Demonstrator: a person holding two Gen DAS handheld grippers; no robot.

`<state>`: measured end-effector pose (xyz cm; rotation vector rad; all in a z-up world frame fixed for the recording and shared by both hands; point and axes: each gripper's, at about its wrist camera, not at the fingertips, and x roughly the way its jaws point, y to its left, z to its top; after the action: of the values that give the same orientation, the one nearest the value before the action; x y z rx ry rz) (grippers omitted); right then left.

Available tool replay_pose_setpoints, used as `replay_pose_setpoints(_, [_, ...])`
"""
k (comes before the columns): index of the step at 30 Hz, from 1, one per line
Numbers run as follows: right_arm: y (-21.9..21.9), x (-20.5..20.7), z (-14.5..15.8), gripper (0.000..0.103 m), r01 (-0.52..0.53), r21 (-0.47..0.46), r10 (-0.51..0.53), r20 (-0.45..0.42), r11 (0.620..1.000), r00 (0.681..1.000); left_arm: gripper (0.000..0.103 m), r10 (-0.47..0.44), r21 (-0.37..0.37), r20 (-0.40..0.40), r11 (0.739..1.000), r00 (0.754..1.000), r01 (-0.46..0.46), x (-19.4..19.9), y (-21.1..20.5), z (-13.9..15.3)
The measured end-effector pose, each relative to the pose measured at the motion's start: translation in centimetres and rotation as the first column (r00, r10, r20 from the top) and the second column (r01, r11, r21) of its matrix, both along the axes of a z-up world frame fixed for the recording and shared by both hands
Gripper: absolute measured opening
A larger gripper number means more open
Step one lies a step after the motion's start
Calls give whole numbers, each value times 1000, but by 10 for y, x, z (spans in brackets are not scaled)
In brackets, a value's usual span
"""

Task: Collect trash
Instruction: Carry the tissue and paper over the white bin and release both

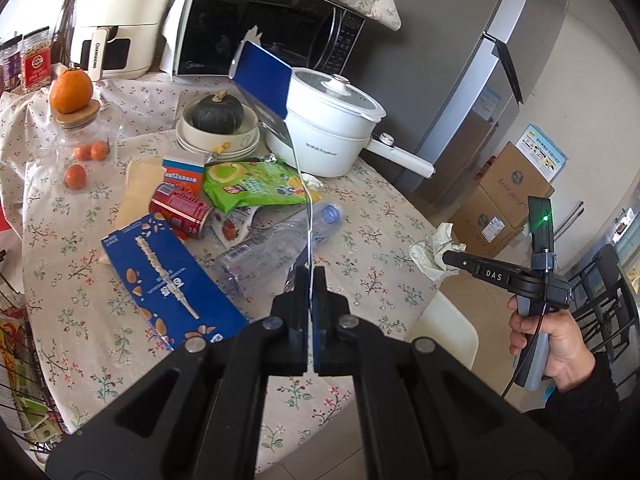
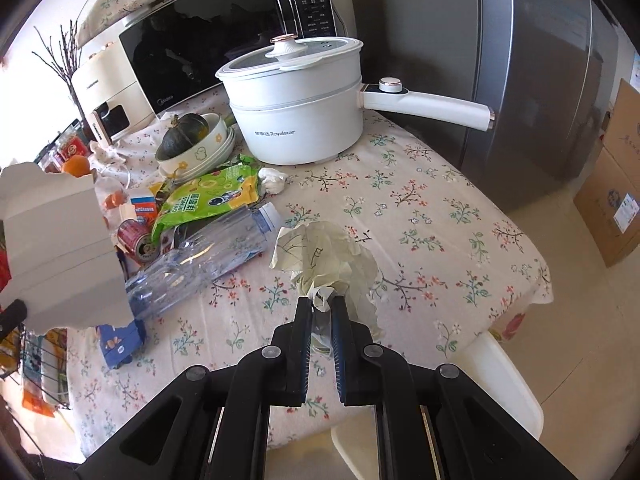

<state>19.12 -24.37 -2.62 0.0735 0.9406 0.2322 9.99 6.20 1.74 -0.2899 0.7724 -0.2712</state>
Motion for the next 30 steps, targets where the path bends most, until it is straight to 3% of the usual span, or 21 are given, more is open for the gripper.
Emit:
replay_pose_setpoints(11, [-45, -56, -2, 10, 30, 18, -30, -3, 999, 1000, 1, -193, 40, -21, 980, 981, 194, -6, -77, -16])
replay_pose_setpoints(24, [-134, -96, -26, 10, 174, 15, -173, -65, 985, 983, 1, -416, 69, -36, 906, 909, 417, -20, -178, -38])
replay_pose_setpoints(30, [-163, -109, -40, 10, 217, -1, -216, -99, 976, 971, 2, -482, 94, -57, 869, 874, 486, -20, -219, -61])
